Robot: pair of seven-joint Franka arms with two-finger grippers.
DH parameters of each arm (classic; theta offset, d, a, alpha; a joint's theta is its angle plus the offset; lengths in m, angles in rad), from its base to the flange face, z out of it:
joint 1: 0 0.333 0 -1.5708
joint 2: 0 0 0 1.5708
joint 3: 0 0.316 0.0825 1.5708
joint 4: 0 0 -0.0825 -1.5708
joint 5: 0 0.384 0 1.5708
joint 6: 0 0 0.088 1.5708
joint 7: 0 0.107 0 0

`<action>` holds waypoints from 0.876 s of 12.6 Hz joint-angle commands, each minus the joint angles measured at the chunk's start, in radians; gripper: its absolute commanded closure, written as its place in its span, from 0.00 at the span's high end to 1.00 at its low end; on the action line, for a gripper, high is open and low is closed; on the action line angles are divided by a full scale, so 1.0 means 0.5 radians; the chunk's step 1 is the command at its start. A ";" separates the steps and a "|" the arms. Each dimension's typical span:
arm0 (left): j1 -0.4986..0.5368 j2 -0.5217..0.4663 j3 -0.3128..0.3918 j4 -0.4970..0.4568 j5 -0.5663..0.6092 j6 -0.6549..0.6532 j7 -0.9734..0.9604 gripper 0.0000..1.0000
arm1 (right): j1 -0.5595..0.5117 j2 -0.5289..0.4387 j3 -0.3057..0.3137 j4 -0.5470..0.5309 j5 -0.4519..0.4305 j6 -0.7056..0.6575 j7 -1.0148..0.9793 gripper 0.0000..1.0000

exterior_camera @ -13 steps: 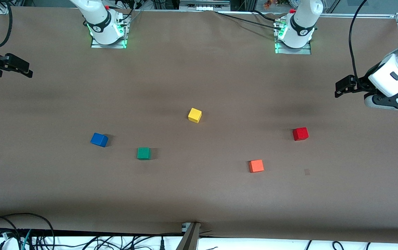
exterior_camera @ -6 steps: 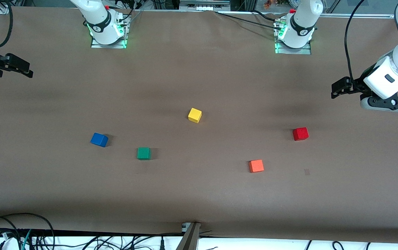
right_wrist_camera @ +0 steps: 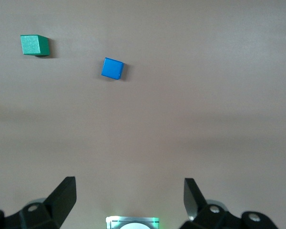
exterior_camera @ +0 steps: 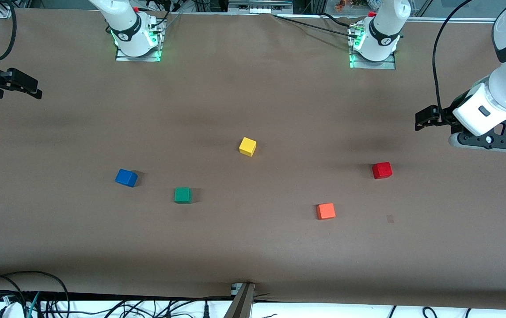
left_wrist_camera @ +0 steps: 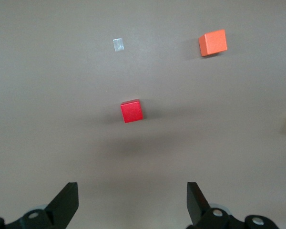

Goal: Pass red block to right arm, stack on blue
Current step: 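Move the left gripper over the red cube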

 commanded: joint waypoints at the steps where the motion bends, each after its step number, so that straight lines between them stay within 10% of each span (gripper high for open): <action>1: -0.007 0.115 0.002 0.110 -0.021 -0.020 -0.001 1.00 | -0.016 -0.007 0.013 0.002 0.028 0.007 0.017 1.00; 11: 0.002 0.412 0.005 0.153 -0.030 -0.029 -0.028 1.00 | -0.019 -0.019 0.007 0.002 0.019 -0.015 0.017 1.00</action>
